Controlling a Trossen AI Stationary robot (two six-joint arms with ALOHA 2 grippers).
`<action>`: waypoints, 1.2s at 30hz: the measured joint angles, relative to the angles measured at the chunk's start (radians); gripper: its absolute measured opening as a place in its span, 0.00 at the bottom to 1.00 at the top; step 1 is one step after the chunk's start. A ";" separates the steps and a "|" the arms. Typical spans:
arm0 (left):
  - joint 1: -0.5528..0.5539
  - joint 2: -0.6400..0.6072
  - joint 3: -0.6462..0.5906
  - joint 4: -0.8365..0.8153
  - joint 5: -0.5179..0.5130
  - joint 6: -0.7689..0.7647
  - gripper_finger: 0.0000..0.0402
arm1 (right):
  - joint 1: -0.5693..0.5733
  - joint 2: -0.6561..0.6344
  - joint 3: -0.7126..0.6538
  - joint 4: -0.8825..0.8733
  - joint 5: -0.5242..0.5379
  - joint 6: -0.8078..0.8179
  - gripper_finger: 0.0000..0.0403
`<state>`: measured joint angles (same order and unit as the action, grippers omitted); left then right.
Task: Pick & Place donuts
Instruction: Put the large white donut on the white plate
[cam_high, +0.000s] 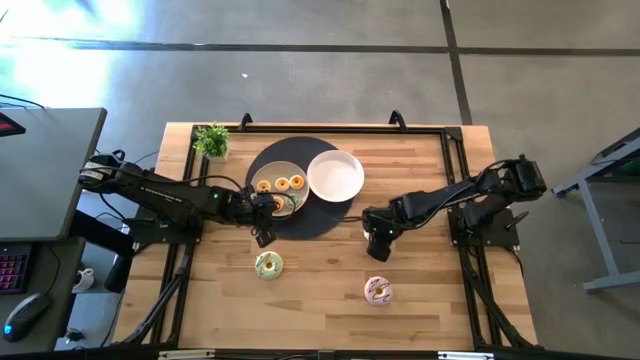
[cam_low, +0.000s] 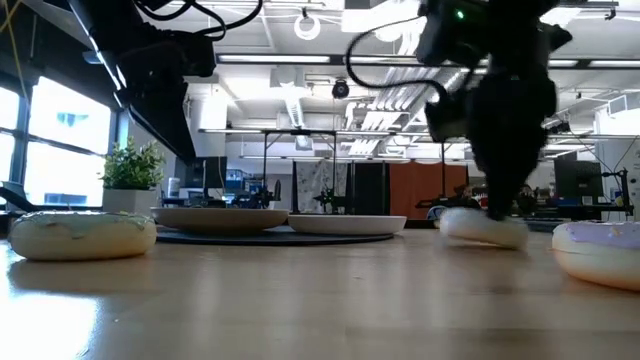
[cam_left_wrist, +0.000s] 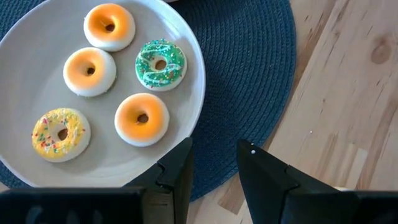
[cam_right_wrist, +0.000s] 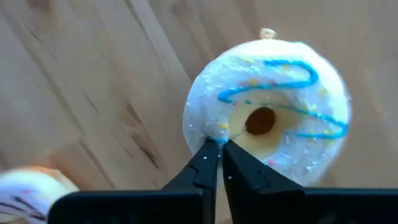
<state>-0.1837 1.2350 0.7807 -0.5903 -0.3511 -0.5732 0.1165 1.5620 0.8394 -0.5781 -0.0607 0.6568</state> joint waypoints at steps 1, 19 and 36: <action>0.000 0.000 0.000 0.000 0.000 0.000 0.30 | 0.000 0.000 0.021 -0.005 0.001 -0.003 0.04; 0.000 0.000 0.000 0.018 -0.001 0.003 0.30 | -0.294 -0.002 0.345 0.044 0.371 -0.485 0.01; 0.000 0.000 0.000 0.083 -0.011 0.059 0.30 | -0.512 -0.002 -0.037 0.635 0.107 -0.475 0.01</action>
<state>-0.1837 1.2350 0.7811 -0.5072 -0.3621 -0.5138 -0.3958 1.5604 0.8021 0.0569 0.0467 0.1822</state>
